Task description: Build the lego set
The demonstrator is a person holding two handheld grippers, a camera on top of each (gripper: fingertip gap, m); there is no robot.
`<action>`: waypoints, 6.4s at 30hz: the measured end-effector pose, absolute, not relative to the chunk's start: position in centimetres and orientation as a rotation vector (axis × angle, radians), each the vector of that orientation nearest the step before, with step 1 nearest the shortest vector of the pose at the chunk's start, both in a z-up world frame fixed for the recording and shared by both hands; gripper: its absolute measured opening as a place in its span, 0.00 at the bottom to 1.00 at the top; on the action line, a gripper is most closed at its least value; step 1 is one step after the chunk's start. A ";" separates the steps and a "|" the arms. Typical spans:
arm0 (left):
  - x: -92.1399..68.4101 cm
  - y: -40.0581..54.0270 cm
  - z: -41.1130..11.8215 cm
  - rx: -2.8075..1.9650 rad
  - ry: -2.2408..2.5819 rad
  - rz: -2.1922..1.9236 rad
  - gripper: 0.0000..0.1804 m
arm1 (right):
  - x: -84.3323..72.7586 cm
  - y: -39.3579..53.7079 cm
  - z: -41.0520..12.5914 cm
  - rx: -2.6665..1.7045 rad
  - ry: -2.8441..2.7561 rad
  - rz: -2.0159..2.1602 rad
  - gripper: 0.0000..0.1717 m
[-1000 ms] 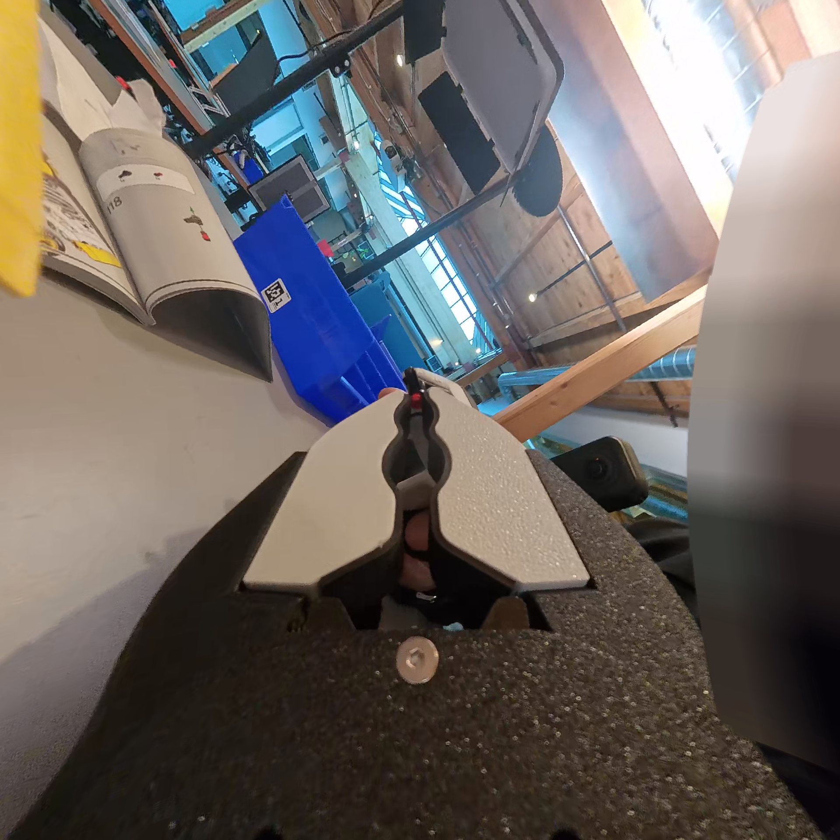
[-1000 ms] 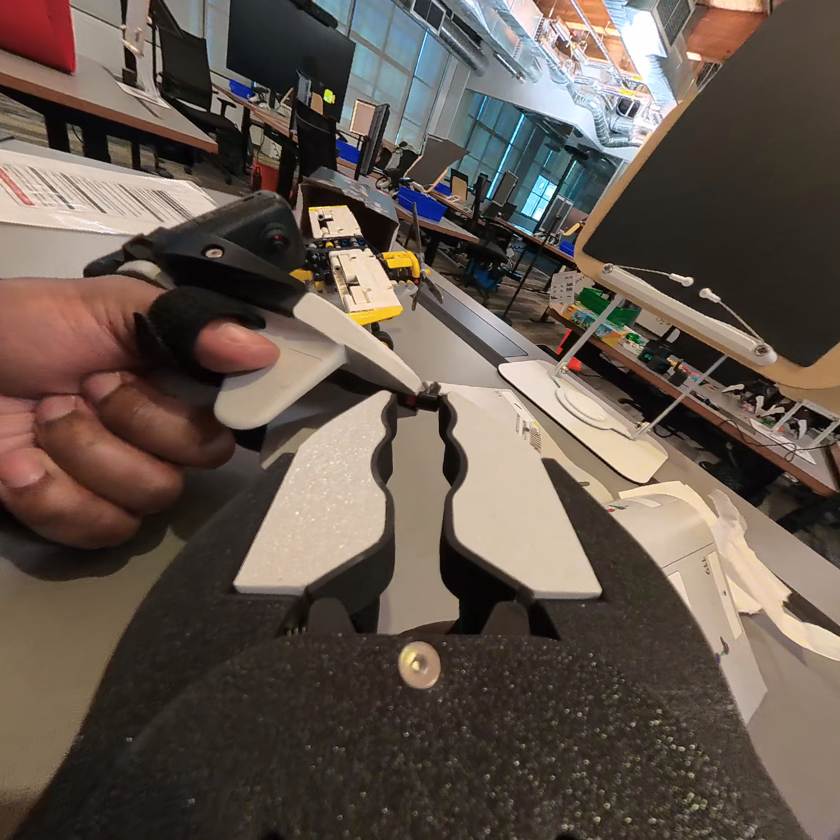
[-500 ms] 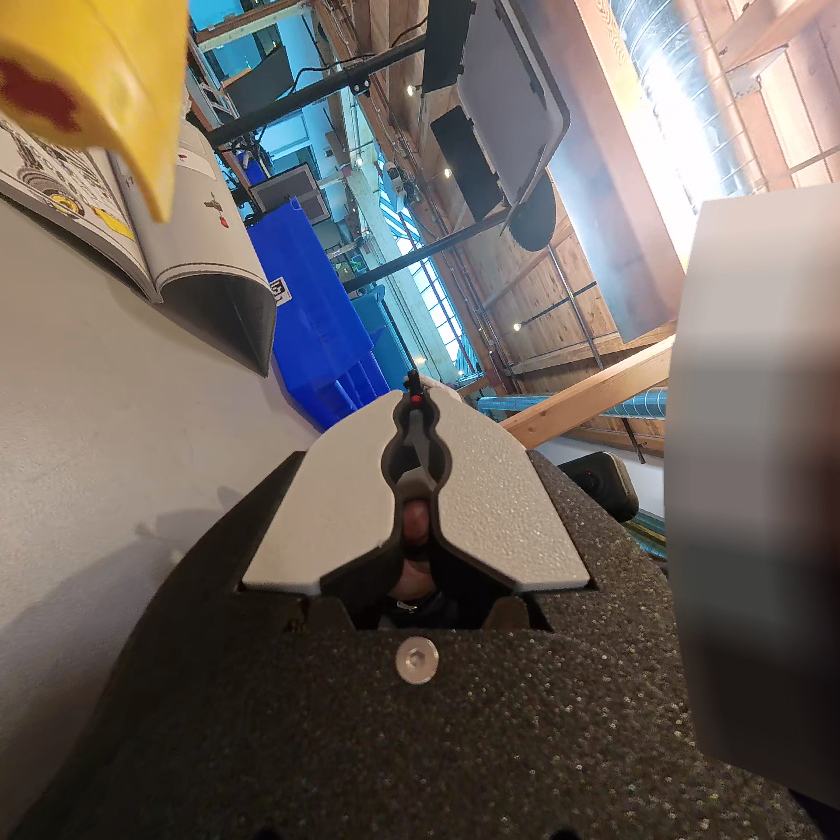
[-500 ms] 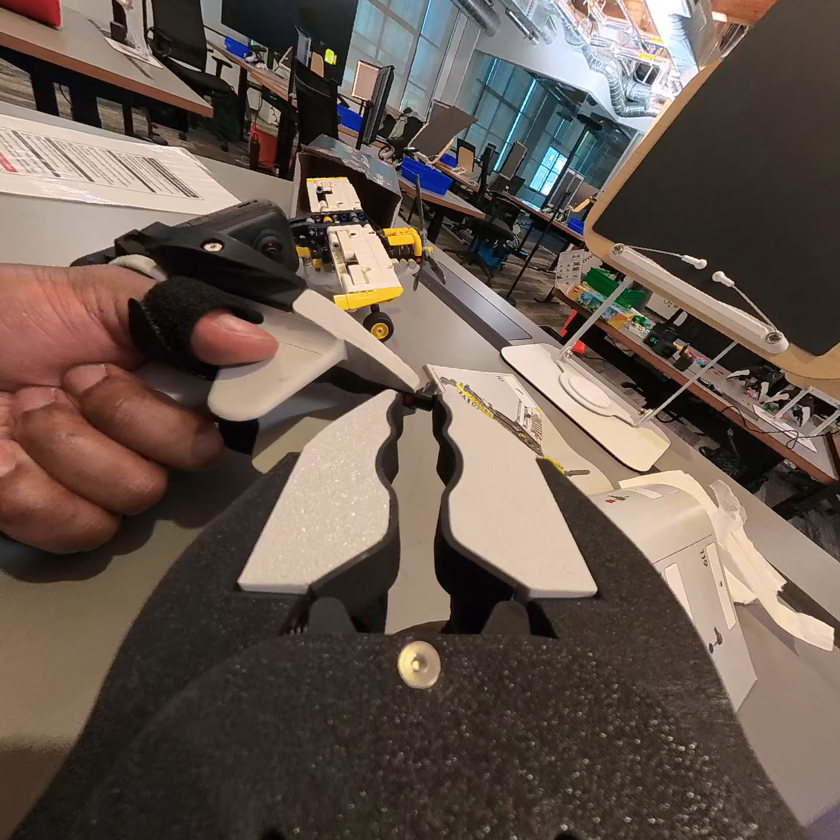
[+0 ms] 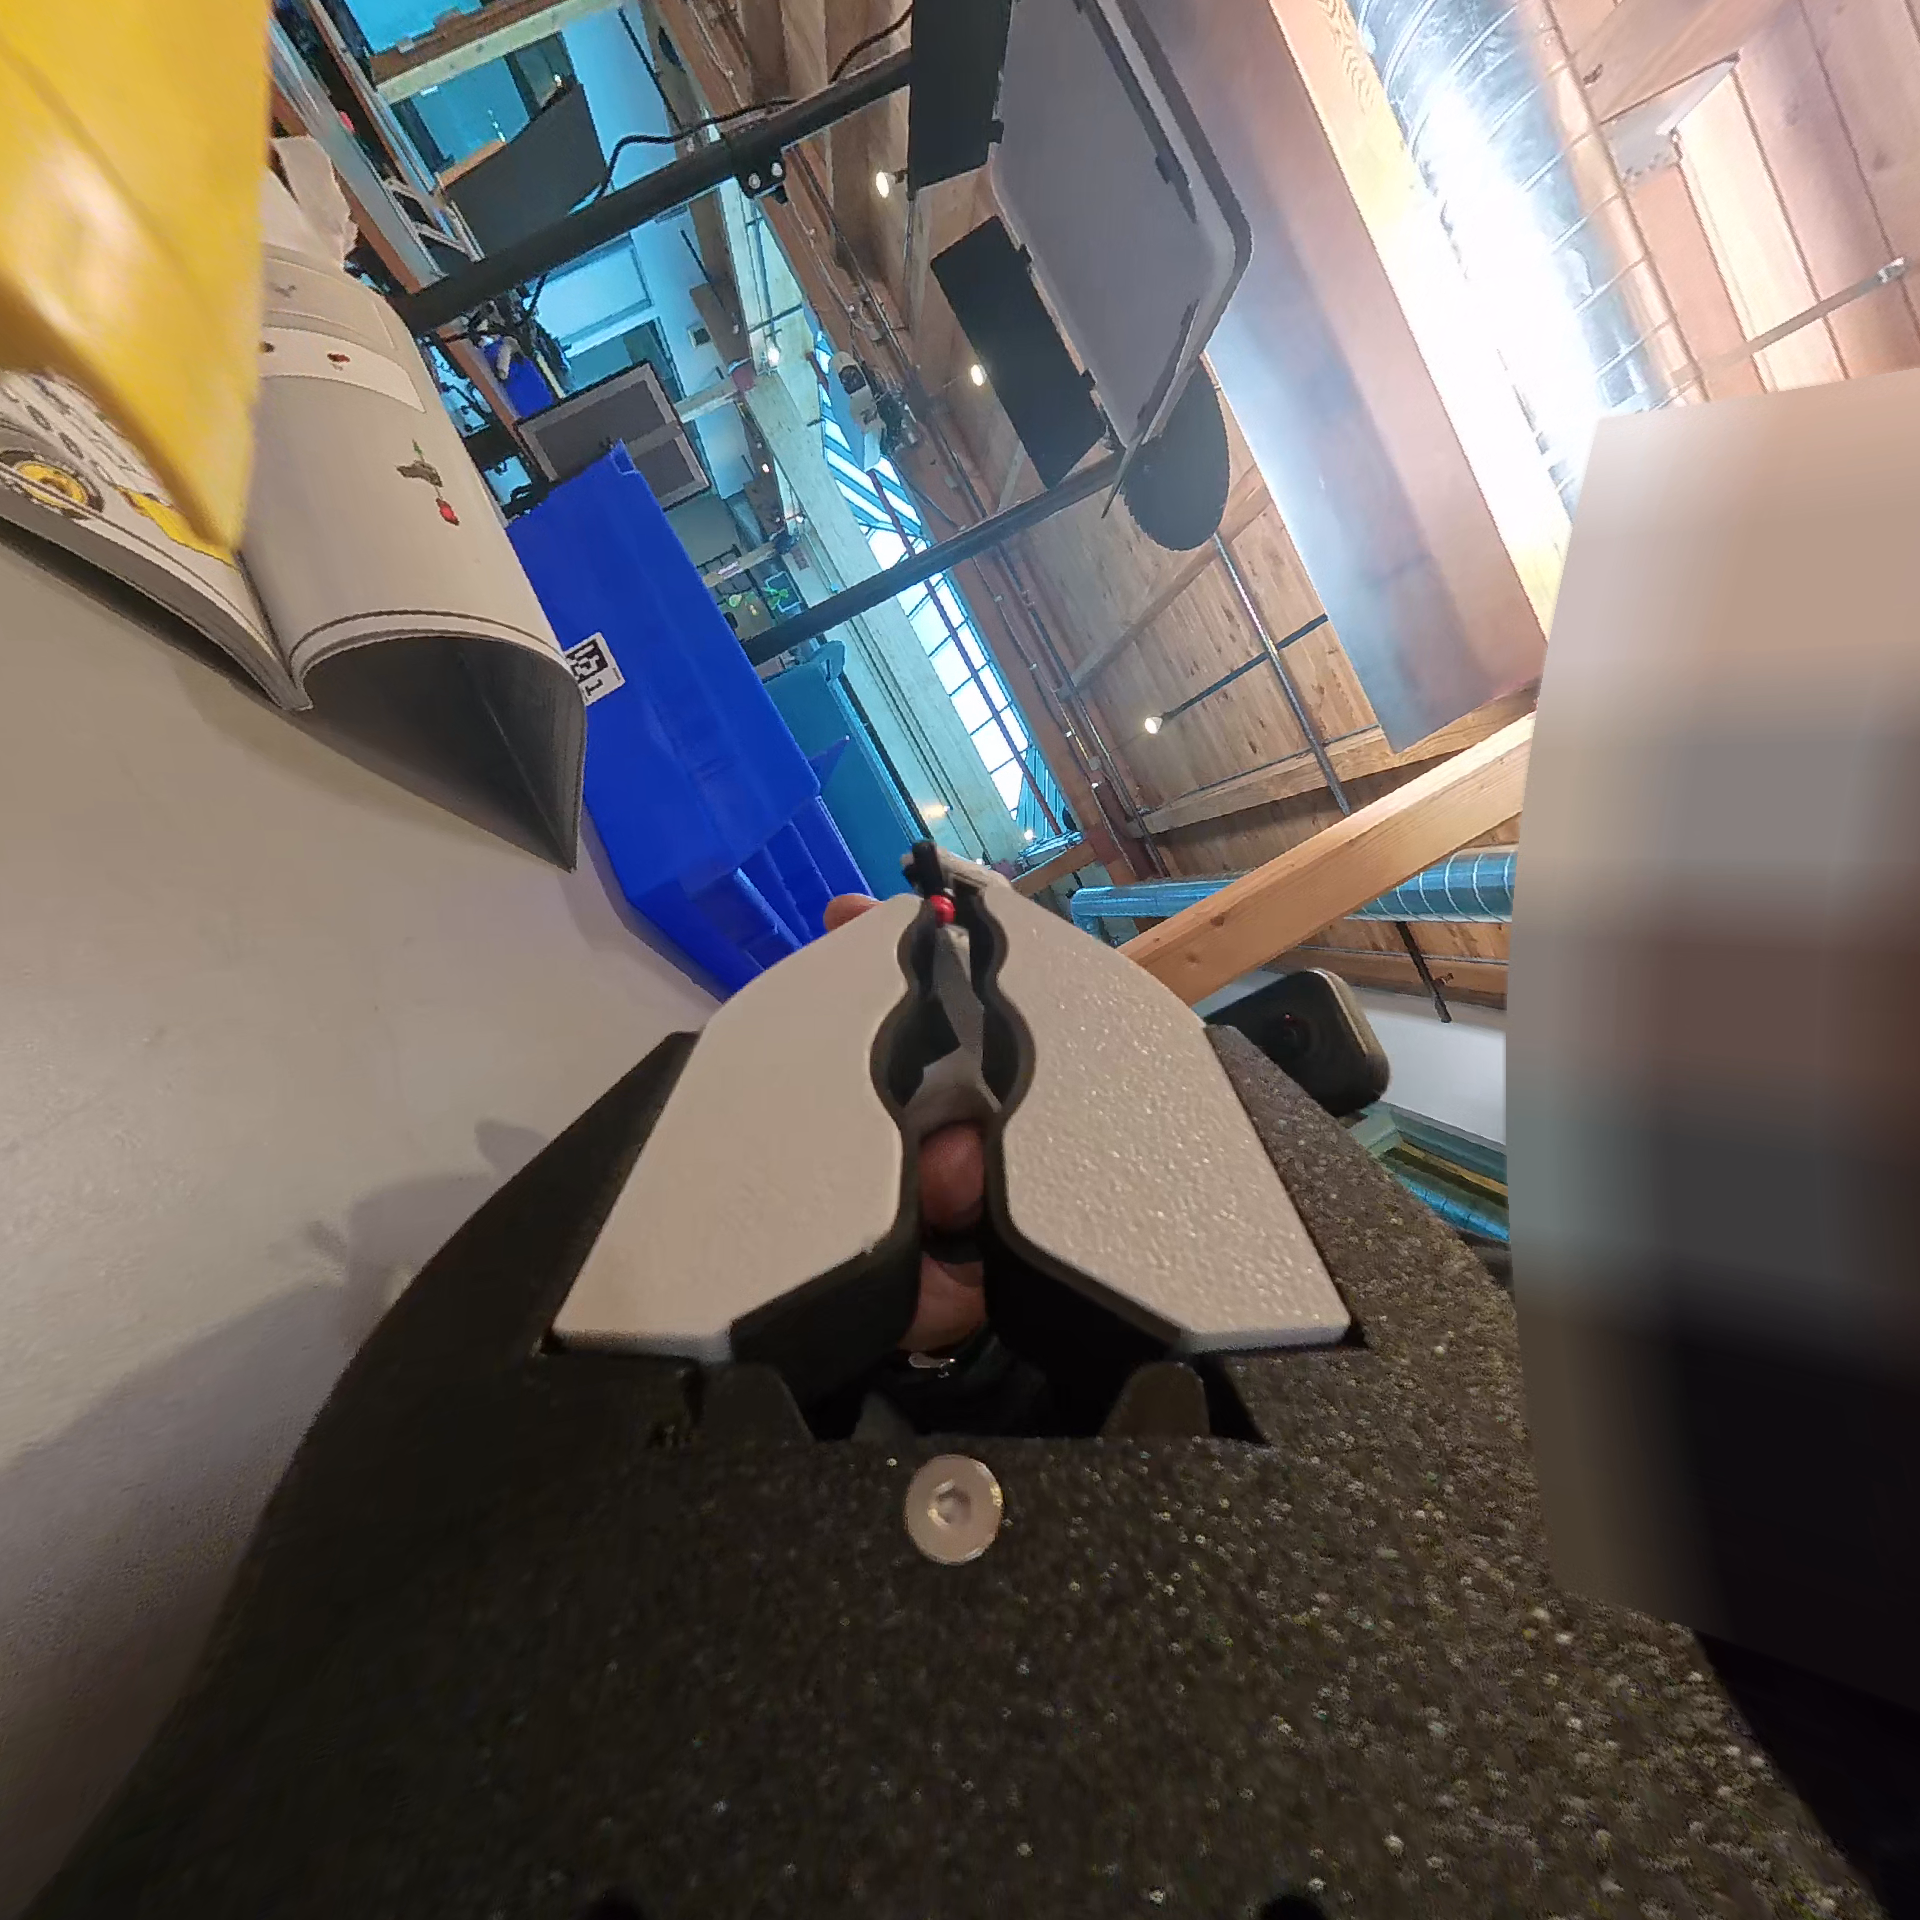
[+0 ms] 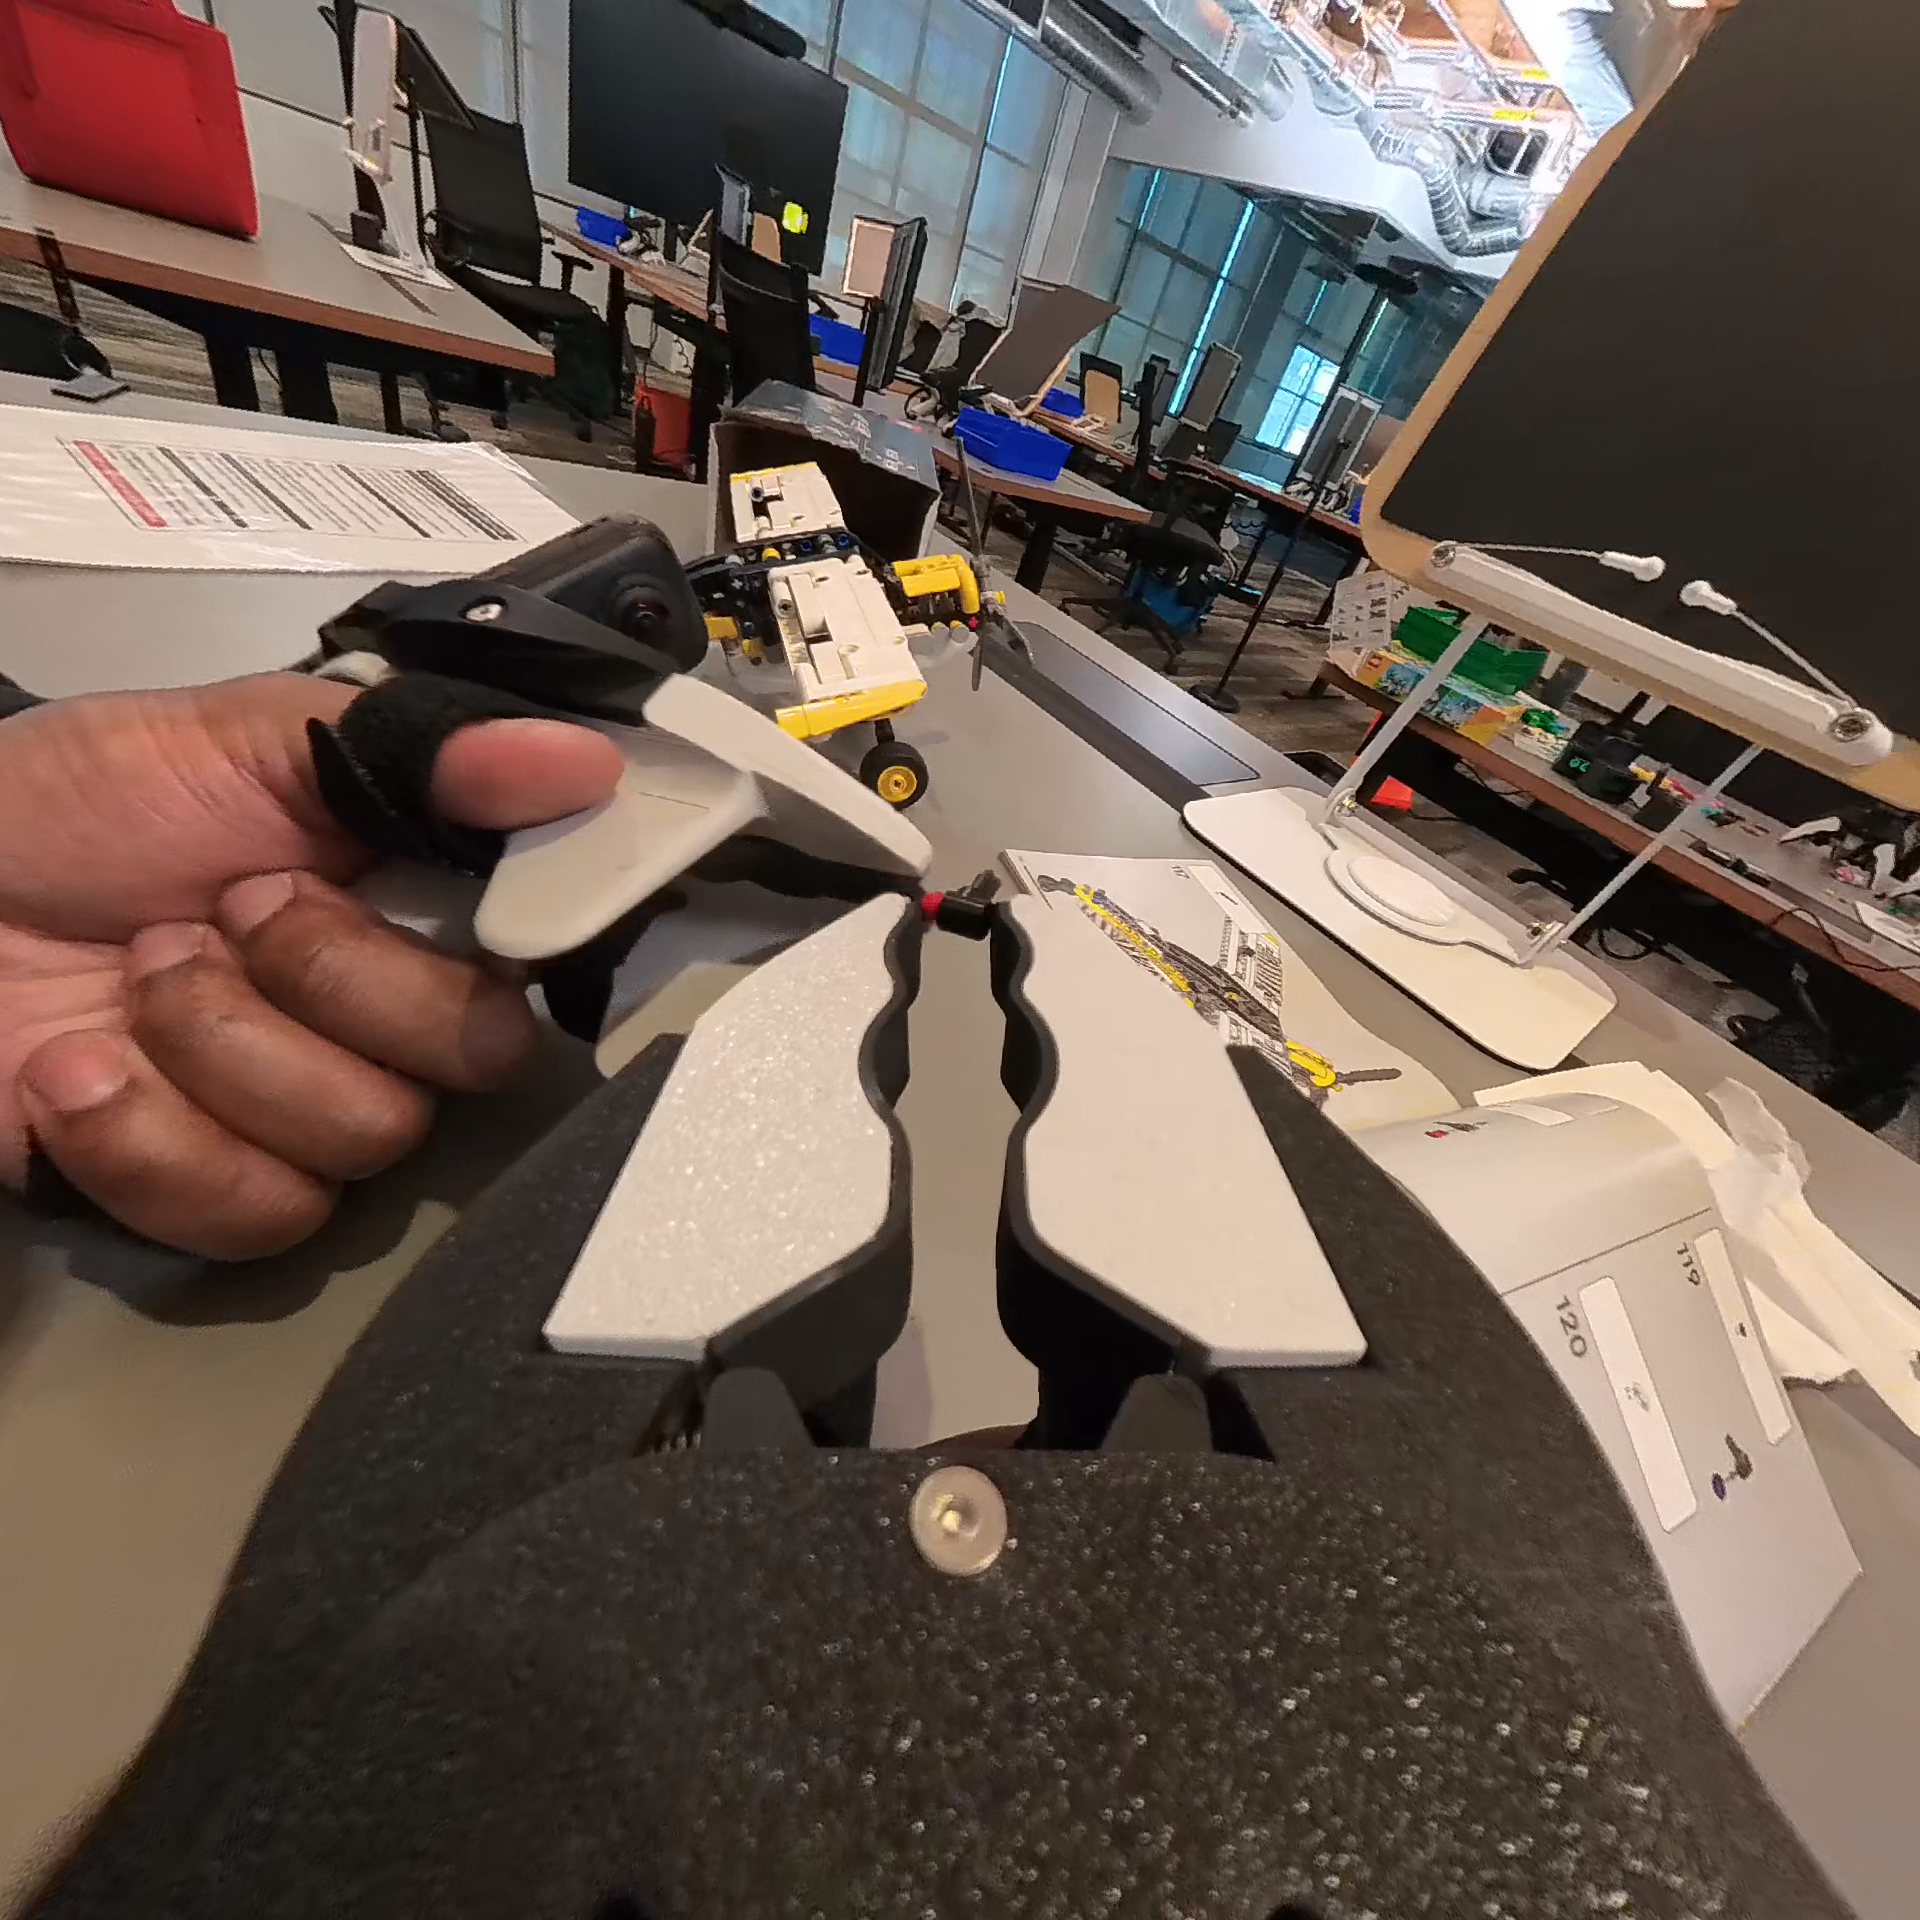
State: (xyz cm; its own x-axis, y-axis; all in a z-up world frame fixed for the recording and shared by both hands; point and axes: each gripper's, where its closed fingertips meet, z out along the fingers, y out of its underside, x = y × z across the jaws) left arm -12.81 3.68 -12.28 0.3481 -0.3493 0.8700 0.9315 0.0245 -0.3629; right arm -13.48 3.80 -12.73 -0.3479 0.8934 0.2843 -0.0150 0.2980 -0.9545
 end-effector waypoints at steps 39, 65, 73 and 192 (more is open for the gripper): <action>-13.8 3.6 -12.7 -1.501 -0.340 -0.475 0.04 | -13.4 4.8 -16.4 -0.965 -1.858 1.273 0.06; -13.2 4.2 -13.8 -1.588 -0.318 -0.508 0.05 | -13.1 5.0 -15.8 -0.955 -1.819 1.309 0.06; -13.2 4.6 -14.3 -1.626 -0.329 -0.515 0.05 | -13.0 5.1 -15.6 -0.955 -1.804 1.329 0.06; -11.2 4.2 -12.9 -1.457 -0.401 -1.041 0.04 | -10.5 5.1 -13.8 -0.827 -1.895 1.420 0.12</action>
